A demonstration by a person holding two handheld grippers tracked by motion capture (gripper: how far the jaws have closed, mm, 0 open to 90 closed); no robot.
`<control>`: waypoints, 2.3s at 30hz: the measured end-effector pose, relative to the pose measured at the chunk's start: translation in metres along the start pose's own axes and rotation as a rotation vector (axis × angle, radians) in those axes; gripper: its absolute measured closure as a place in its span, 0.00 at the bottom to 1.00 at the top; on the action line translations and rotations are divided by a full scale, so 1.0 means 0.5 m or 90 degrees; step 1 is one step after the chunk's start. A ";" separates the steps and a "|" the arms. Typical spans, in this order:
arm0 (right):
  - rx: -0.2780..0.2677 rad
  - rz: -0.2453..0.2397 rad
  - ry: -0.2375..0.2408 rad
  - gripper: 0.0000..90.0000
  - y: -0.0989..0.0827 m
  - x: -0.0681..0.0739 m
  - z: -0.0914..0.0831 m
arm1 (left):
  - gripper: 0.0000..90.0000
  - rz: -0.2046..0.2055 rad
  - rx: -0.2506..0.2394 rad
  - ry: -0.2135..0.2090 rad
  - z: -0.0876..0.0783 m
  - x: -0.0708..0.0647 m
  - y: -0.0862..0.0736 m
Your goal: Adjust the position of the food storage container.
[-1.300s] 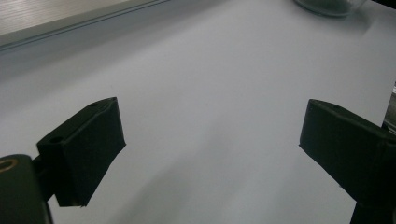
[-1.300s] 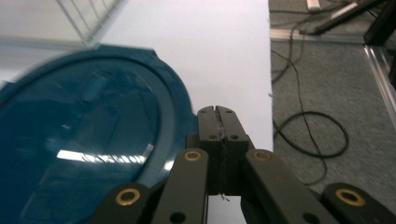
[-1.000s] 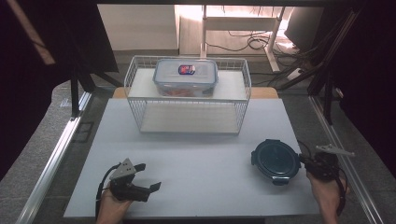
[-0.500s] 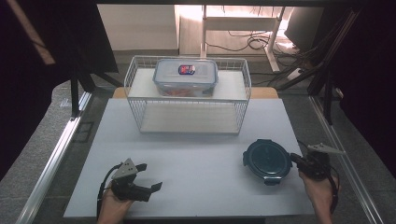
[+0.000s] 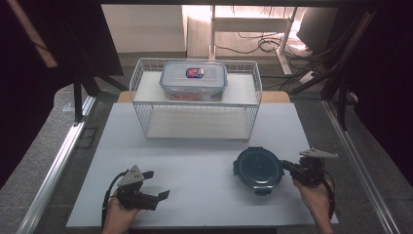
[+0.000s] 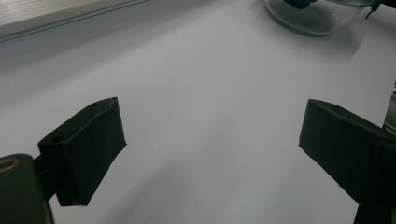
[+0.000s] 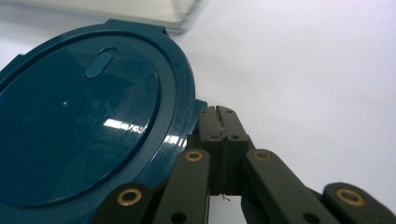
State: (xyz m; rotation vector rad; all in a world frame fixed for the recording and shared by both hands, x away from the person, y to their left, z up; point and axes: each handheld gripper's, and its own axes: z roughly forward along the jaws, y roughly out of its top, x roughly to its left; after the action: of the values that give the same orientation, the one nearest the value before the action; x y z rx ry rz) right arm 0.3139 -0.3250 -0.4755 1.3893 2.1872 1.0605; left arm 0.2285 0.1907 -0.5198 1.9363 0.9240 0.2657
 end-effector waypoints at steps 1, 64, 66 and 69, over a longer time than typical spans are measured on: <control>0.003 -0.008 0.008 0.99 0.002 0.010 0.005 | 0.07 0.000 0.000 0.000 0.000 0.000 0.000; -0.043 -0.141 0.167 0.43 0.000 0.230 0.020 | 0.08 -0.015 0.009 -0.016 -0.012 0.002 -0.003; -0.059 -0.140 0.165 0.24 -0.007 0.227 0.016 | 0.08 -0.012 0.004 -0.013 -0.014 0.003 -0.005; -0.058 -0.153 0.157 0.15 -0.011 0.229 0.017 | 0.07 -0.011 0.003 -0.011 -0.014 0.004 -0.007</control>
State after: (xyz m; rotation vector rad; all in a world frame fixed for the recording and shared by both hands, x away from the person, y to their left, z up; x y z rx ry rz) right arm 0.2625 -0.2222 -0.4735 0.9705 2.3687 1.2768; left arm 0.2246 0.1978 -0.5195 1.9315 0.9301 0.2368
